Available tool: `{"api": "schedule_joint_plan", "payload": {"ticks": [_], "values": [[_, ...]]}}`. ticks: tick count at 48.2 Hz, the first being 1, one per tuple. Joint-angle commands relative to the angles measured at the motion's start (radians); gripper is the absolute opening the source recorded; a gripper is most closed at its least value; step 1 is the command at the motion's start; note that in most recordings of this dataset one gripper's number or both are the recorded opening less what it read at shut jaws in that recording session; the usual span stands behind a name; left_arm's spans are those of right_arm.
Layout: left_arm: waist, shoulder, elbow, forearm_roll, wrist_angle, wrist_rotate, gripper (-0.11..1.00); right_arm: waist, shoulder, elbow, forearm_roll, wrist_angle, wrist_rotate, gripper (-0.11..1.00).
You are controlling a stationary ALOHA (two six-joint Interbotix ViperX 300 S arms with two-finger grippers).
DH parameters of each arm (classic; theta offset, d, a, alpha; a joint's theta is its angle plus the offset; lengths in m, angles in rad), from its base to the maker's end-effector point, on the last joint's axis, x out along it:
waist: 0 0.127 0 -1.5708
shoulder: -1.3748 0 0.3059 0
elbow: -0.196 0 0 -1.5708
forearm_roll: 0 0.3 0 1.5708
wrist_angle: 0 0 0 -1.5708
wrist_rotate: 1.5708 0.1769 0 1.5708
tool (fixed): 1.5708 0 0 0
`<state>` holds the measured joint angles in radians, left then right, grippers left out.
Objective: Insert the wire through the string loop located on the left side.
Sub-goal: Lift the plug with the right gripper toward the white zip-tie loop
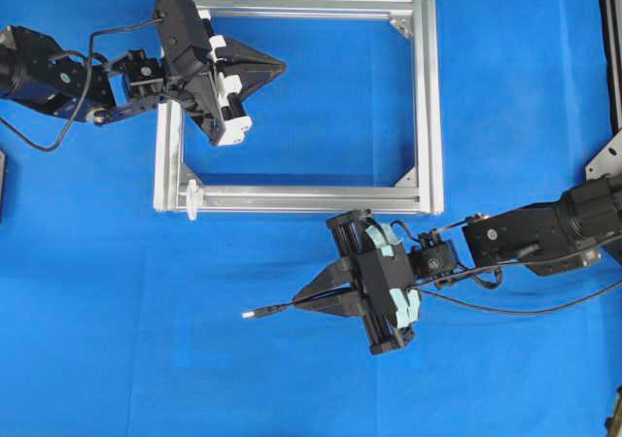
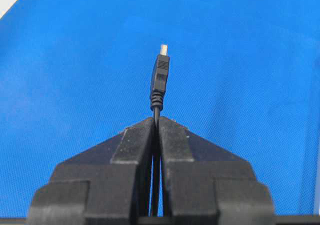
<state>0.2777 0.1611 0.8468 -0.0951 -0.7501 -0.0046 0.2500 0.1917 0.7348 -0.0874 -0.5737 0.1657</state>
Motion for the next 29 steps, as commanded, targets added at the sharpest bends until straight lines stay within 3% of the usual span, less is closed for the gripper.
{"api": "schedule_joint_plan", "payload": {"ticks": [1, 29], "values": [[0.002, -0.035, -0.009, 0.003, -0.006, -0.002, 0.00, -0.014, -0.035, -0.006, -0.002, -0.003, 0.000, 0.00], [0.002, -0.035, -0.003, 0.002, -0.005, -0.002, 0.00, -0.250, -0.054, 0.028, -0.002, -0.003, -0.052, 0.00]]}}
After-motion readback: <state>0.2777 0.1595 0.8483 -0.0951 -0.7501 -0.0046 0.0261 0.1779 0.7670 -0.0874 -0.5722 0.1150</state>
